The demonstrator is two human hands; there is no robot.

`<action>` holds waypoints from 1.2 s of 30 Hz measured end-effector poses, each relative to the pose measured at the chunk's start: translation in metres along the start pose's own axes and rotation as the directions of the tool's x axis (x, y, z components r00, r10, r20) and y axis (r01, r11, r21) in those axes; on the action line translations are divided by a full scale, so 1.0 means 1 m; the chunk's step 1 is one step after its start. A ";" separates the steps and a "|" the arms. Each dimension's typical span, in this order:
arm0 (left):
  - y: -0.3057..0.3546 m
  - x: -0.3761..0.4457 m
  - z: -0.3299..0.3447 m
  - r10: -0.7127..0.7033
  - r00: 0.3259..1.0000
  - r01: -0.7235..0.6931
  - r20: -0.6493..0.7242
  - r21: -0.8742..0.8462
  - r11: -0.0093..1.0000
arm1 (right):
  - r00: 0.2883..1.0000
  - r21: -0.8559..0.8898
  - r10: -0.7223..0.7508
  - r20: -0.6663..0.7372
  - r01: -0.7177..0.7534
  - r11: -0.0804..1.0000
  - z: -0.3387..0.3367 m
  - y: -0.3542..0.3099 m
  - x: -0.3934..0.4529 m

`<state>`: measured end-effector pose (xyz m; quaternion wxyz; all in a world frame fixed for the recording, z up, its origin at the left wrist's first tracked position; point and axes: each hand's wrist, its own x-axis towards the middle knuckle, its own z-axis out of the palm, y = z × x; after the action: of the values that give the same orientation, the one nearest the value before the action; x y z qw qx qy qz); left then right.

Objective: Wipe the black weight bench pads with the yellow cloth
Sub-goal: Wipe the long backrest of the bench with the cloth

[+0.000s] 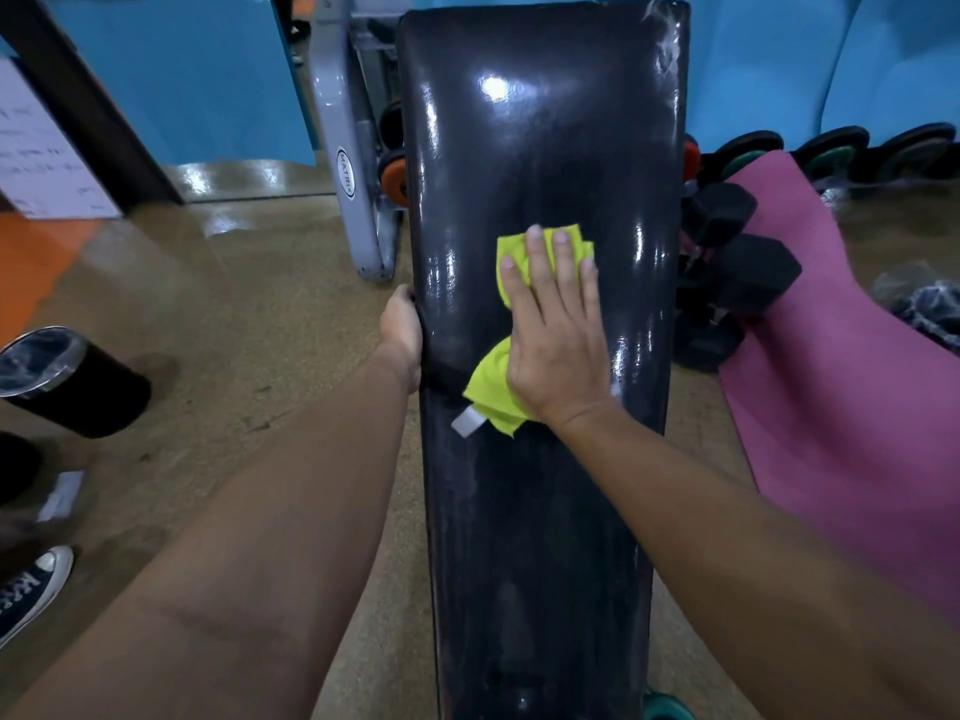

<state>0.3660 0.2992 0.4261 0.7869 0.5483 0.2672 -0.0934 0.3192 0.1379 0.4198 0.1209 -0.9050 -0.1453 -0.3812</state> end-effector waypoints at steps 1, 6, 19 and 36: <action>0.000 0.000 0.000 0.002 1.000 -0.002 -0.004 0.008 1.000 | 0.999 0.009 -0.031 0.013 0.031 0.999 -0.002 0.005 -0.005; -0.001 0.000 -0.003 0.008 0.999 -0.007 -0.031 0.019 1.000 | 0.997 -0.016 0.072 -0.009 -0.072 0.997 -0.004 0.006 -0.004; 0.002 0.004 -0.005 0.014 0.999 -0.012 -0.037 0.033 0.999 | 0.989 0.031 -0.138 0.051 0.137 0.990 0.008 -0.039 0.000; 0.001 0.015 -0.009 0.035 0.999 -0.037 0.031 0.076 0.996 | 0.990 -0.028 -0.116 0.077 0.118 0.993 0.017 -0.074 0.002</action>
<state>0.3761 0.3103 0.4167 0.7707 0.5815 0.2417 -0.0978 0.3054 0.2123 0.4171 0.0781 -0.9104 -0.1965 -0.3557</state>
